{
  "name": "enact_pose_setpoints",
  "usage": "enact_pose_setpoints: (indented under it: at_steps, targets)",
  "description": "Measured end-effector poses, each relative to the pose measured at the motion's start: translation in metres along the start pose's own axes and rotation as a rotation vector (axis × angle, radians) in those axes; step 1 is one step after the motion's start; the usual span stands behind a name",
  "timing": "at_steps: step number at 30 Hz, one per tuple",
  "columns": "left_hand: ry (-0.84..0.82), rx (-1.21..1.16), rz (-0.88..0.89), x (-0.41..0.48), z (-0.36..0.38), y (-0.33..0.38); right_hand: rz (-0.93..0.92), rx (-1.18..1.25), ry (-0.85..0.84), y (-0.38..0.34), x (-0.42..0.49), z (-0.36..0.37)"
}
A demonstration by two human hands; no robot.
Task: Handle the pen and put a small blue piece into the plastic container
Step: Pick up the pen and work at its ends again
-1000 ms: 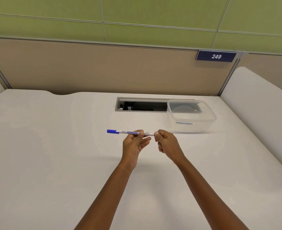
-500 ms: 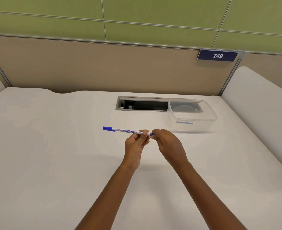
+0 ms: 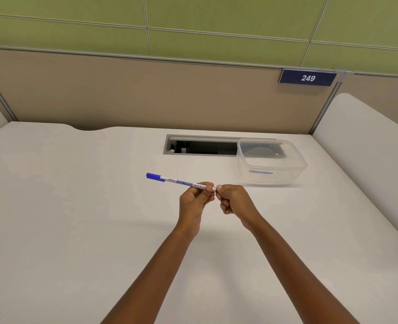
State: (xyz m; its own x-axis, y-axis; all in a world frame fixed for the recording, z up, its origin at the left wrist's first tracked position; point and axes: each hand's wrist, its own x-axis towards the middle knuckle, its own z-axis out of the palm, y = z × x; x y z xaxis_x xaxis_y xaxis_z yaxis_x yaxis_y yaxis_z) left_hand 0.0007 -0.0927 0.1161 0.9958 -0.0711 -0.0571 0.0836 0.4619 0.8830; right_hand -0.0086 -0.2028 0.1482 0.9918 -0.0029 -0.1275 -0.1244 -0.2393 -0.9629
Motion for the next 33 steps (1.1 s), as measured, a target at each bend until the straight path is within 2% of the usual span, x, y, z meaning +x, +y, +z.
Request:
enact_pose_setpoints:
  at_steps: [2,7,13,19,23,26,30,33]
  targets:
    - [0.0,-0.018,-0.002,-0.001,0.0,0.0,0.001,-0.055,0.013,-0.001,-0.002,0.001]
    - [0.072,-0.083,-0.033,-0.002,0.003,-0.001,-0.33,-0.501,0.223,0.012,-0.01,0.004]
    - [0.104,-0.087,-0.057,-0.003,0.004,-0.004,-0.558,-0.809,0.279,0.018,-0.009,0.0]
    - [0.06,-0.125,-0.066,-0.006,0.005,-0.007,-0.61,-0.736,0.257,0.018,-0.008,-0.003]
    - [0.032,-0.12,-0.065,-0.007,0.004,-0.008,-0.568,-0.65,0.204,0.019,-0.007,-0.004]
    - [0.033,-0.09,-0.062,-0.006,0.003,-0.007,-0.453,-0.501,0.167,0.02,-0.006,-0.001]
    - [0.024,-0.034,-0.037,-0.003,0.001,-0.005,-0.151,-0.216,0.055,0.01,0.001,-0.002]
    - [0.015,0.0,-0.022,-0.002,0.0,-0.003,-0.112,-0.183,0.034,0.008,0.0,-0.001]
